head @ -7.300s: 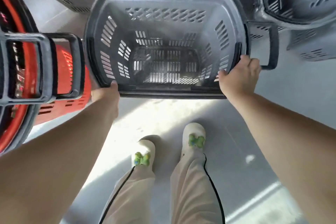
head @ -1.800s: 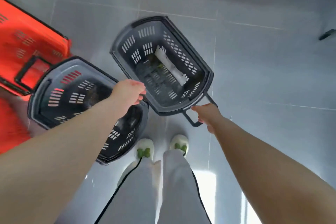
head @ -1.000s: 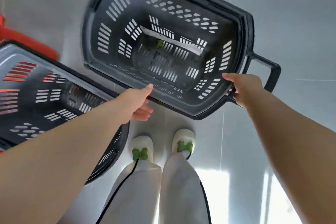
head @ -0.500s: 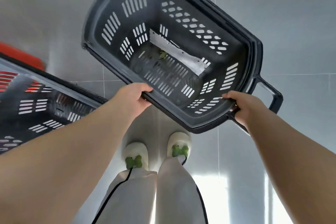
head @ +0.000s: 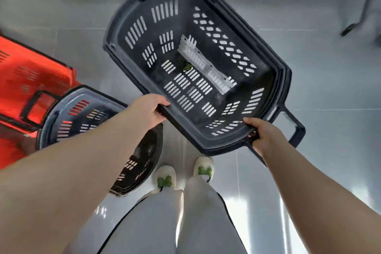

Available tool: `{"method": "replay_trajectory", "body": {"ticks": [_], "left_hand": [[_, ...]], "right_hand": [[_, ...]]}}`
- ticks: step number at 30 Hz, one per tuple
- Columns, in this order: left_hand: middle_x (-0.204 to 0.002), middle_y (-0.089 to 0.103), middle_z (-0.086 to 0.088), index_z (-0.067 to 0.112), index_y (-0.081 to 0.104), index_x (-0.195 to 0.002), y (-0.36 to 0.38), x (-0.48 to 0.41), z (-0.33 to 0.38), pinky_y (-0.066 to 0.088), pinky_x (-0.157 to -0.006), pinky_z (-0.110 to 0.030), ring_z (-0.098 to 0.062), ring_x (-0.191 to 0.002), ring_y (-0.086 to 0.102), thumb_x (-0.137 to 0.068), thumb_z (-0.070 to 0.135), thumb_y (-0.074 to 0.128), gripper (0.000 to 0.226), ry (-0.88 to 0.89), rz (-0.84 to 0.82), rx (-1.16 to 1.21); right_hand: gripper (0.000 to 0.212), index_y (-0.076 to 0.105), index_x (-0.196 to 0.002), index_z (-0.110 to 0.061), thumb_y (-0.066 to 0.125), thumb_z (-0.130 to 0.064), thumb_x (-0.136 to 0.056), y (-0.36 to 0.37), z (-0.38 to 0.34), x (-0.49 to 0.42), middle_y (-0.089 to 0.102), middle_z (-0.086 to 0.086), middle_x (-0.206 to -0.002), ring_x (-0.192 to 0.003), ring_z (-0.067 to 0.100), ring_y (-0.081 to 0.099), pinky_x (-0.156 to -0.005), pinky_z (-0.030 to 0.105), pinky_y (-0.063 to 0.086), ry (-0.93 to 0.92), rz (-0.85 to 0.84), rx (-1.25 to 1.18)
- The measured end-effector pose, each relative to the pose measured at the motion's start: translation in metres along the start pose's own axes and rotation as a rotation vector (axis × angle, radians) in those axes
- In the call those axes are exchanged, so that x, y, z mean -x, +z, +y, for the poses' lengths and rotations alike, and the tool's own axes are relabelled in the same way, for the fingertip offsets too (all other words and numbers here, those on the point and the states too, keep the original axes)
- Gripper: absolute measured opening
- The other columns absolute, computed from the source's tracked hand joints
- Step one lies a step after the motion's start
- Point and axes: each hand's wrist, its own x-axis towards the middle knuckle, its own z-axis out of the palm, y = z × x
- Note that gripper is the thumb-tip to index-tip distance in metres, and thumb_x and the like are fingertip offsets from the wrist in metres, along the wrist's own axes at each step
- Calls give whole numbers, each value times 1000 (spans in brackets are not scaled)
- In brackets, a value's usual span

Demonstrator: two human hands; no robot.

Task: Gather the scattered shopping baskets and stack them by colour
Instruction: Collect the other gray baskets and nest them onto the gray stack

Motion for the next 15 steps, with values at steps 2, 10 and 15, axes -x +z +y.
{"method": "replay_trajectory", "body": {"ticks": [2,10,15], "left_hand": [[-97,57,-11,5,51,-85,-12,44,21,51,-90,-41,-26,-97,57,-85,-17,46,22,39,-11,19],[-88,55,-11,6,49,-79,-87,159,73,52,-73,-39,-24,-81,56,-86,-15,42,23,193,-98,175],[-89,55,-11,6,49,-77,-126,200,83,47,-98,-41,-26,-89,57,-87,-14,37,26,318,-59,309]], "right_hand": [[32,62,-104,1,68,7,-74,10,-9,45,69,18,-97,-69,30,70,-58,48,59,-55,-24,0],[20,63,-88,-1,71,6,-71,63,-26,164,69,15,-81,-70,29,67,-53,46,59,-255,-223,80],[24,64,-90,-4,73,5,-69,110,-41,205,69,13,-79,-67,27,66,-61,44,59,-377,-384,217]]}}
